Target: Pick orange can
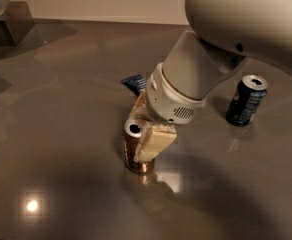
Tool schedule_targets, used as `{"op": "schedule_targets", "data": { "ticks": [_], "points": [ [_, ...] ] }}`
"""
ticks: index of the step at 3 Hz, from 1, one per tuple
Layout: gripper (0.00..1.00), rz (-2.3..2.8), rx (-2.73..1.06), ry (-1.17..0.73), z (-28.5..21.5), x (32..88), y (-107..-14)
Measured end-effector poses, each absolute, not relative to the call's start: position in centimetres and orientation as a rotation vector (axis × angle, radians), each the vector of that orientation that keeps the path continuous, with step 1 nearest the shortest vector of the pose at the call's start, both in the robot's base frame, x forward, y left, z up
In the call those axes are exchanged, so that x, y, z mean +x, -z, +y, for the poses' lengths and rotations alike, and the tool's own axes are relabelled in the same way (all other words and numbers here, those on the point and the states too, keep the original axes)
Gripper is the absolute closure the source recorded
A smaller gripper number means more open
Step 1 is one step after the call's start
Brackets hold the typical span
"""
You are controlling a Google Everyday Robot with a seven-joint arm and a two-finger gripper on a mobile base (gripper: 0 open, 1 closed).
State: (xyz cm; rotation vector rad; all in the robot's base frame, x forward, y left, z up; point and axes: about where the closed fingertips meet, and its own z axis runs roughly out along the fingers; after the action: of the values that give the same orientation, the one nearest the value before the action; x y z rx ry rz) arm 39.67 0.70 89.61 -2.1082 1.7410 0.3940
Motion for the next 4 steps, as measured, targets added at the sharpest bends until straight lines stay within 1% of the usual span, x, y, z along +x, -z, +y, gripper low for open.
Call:
{"op": "schedule_targets", "data": {
  "ticks": [2, 3, 4],
  "points": [
    [0.85, 1.689, -2.118, -0.413, -0.4, 39.7, -92.6],
    [1.0, 1.623, -2.14, -0.429, -1.6, 39.7, -96.0],
    [1.0, 1.54, -2.16, -0.44, -2.6, 39.6, -99.7]
  ]
}}
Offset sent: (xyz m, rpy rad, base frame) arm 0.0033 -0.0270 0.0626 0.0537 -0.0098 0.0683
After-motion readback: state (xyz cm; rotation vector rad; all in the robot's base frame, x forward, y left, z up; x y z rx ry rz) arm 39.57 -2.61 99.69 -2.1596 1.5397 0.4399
